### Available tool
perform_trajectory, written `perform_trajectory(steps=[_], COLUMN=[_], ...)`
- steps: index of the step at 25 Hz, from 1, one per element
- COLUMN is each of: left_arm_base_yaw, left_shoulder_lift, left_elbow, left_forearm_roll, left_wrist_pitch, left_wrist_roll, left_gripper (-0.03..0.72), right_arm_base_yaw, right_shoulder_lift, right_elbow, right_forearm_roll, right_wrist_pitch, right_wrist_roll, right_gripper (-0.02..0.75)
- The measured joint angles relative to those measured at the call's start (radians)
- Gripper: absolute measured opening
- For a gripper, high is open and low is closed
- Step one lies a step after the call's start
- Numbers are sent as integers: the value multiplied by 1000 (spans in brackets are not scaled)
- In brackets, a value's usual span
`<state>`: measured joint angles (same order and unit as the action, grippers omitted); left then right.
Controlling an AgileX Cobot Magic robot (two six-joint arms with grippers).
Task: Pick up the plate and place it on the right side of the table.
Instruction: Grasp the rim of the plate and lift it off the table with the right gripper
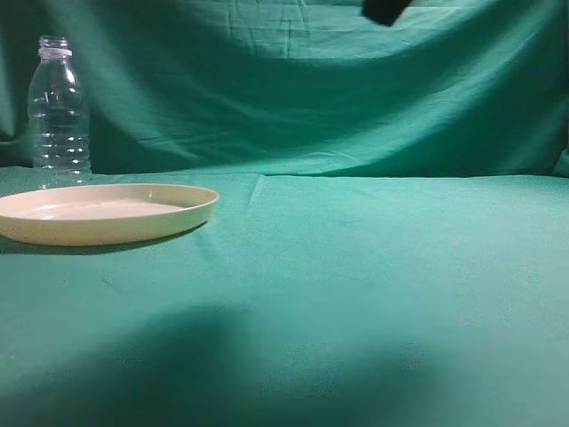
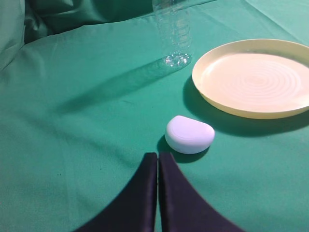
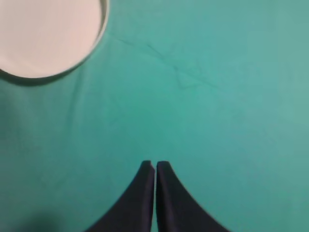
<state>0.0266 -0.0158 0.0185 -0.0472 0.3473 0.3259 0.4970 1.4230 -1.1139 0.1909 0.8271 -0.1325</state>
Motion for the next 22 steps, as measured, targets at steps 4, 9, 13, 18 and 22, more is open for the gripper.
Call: perform_trajectory(steps=[4, 9, 13, 18, 22], left_arm_base_yaw=[0, 0, 0, 0, 0], left_shoulder_lift=[0, 0, 0, 0, 0], left_elbow=[0, 0, 0, 0, 0], left_forearm_roll=[0, 0, 0, 0, 0], left_wrist_pitch=[0, 0, 0, 0, 0], left_wrist_roll=[0, 0, 0, 0, 0], left_gripper=[0, 0, 0, 0, 0], right_arm_base_yaw=[91, 158, 188, 195, 195], right_shoulder_lift=[203, 413, 570, 728, 809], right_elbow=[-188, -405, -533, -651, -709], right_forearm_roll=[2, 20, 22, 13, -1], right_wrist_pitch=[6, 5, 3, -4, -30], right_wrist_roll=[-25, -34, -38, -38, -38], right_gripper=[0, 115, 359, 461, 487])
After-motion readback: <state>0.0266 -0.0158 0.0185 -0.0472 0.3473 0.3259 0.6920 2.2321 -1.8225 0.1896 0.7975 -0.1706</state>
